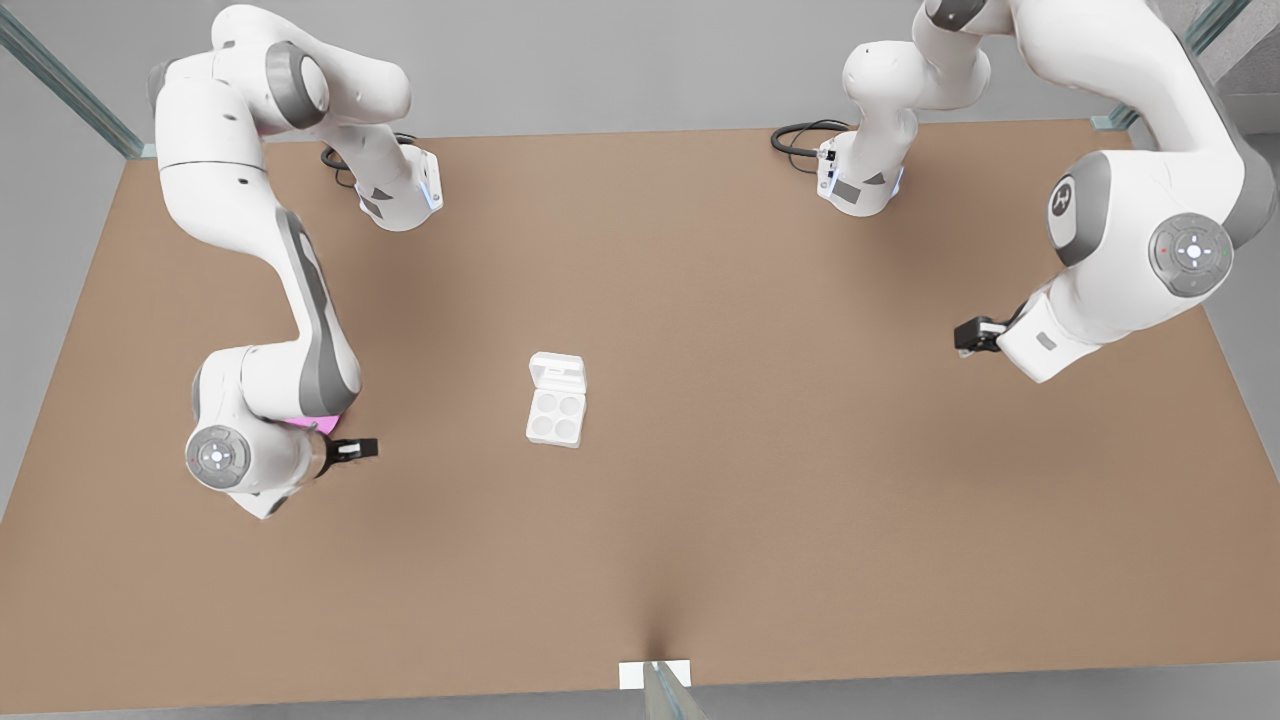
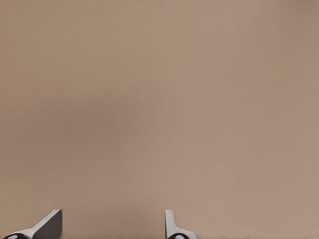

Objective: Pack egg into the box and close the box lid

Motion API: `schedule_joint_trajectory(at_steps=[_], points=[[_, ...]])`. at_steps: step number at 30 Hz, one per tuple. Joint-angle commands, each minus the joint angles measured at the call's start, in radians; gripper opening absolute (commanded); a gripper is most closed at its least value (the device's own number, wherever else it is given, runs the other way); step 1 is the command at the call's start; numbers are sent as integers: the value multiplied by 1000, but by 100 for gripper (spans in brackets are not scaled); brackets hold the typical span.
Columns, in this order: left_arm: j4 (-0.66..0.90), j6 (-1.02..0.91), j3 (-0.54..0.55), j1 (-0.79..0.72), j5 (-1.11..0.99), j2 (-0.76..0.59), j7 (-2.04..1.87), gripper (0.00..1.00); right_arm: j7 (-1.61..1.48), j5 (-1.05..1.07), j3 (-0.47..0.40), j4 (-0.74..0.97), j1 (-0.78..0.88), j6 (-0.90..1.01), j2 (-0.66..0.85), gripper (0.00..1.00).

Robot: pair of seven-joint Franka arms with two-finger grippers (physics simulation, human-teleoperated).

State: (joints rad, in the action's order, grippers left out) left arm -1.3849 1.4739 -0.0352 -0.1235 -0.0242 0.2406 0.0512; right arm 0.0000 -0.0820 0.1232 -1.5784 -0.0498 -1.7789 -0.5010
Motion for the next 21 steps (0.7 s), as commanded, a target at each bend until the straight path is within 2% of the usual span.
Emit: schedule_joint_trajectory(at_steps=[1, 2, 4, 8, 10, 13, 15, 21], points=[[-2, 14, 0, 1, 0, 2, -11, 100, -5, 2, 3, -210, -35, -226, 117, 100], [-3, 14, 0, 2, 0, 9, -11, 100, -6, 2, 3, -396, -61, -356, 220, 100], [-3, 14, 0, 2, 0, 16, -11, 100, -11, 62, 4, -540, -70, -382, 326, 100], [-5, 11, 0, 4, 0, 16, -11, 100, -69, 62, 3, -563, -68, -379, 335, 100], [-5, 9, 0, 4, 0, 16, -11, 100, -117, 70, 4, -675, -67, -718, 335, 100], [-5, 11, 0, 4, 0, 16, -11, 100, -118, 68, 4, -666, -65, -714, 332, 100], [-5, 11, 0, 4, 0, 16, -11, 100, -129, 64, 3, -614, -67, -639, 328, 100], [-5, 14, 0, 4, 0, 22, -11, 100, -273, 24, 1, -555, -197, -639, 262, 100]])
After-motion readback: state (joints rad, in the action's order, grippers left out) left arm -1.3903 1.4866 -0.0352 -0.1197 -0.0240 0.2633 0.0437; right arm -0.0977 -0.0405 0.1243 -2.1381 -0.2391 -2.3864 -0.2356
